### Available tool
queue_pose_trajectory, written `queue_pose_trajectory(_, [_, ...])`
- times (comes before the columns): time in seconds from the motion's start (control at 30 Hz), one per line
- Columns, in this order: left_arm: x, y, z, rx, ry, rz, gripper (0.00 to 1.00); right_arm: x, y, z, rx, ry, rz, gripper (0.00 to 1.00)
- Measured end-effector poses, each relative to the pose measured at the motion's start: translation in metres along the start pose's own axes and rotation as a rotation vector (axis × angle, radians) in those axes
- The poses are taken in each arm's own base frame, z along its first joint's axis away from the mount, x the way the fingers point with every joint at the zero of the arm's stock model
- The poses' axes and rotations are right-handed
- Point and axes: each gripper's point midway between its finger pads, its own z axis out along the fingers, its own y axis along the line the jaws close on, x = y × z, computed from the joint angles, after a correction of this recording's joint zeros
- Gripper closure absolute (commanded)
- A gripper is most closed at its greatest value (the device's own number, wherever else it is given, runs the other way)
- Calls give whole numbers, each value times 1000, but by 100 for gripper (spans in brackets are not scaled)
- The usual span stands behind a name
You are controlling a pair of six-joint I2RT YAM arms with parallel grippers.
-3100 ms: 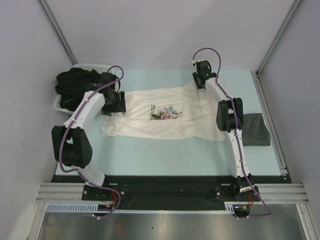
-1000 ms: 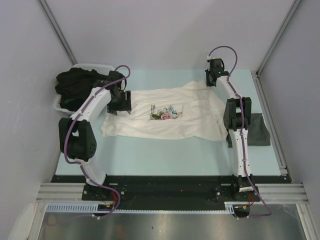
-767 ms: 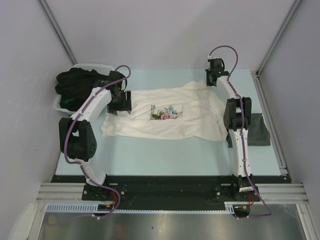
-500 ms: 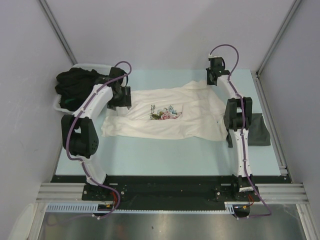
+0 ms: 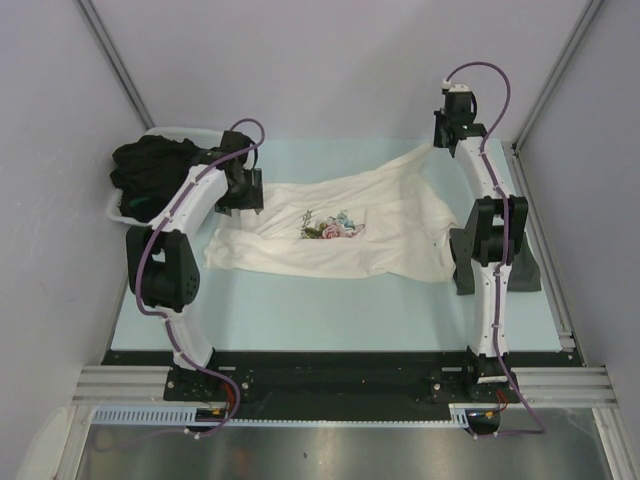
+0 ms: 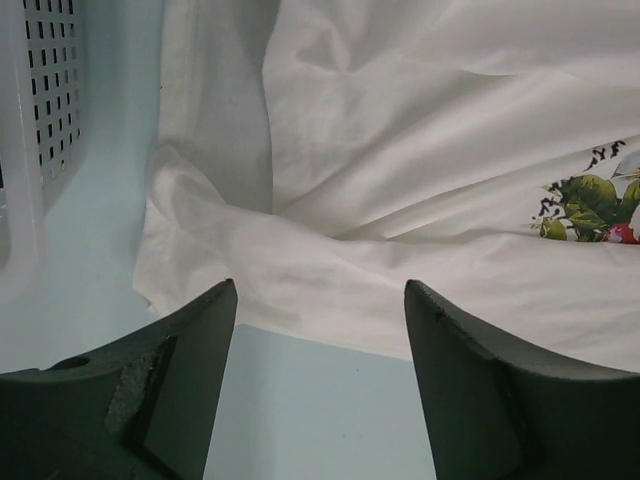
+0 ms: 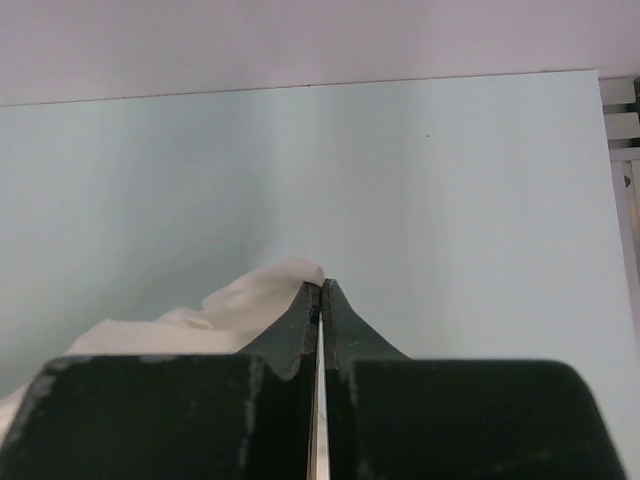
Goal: Fold and stack the t-shirts
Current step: Grap the side of the flattened tshirt furthest away from the robot with both arms
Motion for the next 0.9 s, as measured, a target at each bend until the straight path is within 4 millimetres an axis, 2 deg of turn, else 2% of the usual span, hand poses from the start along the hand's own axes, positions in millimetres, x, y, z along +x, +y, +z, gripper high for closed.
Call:
queue_pose_trajectory(0.2, [-5,3,4,-25,-7,9,25,16,-5,1,7,41,-3,100])
queue_pose_trajectory(0.33, [-25,-1,19,-35,-25,19,23,21,-3,-2,-2,57,-6,100])
queue_pose_trajectory(0.5, [-60,-4,49,-56,-57,6,23,26,1,-4,-23,71,0,100])
queue_pose_trajectory(0.67, [-87,4,96,-109,-69,-18,23,39,3,-3,-36,103,-3,100])
queue_pose_trajectory(0.9, [-99,24,138,-148,-64,-58,23,47,4,-4,-46,122,-4,100])
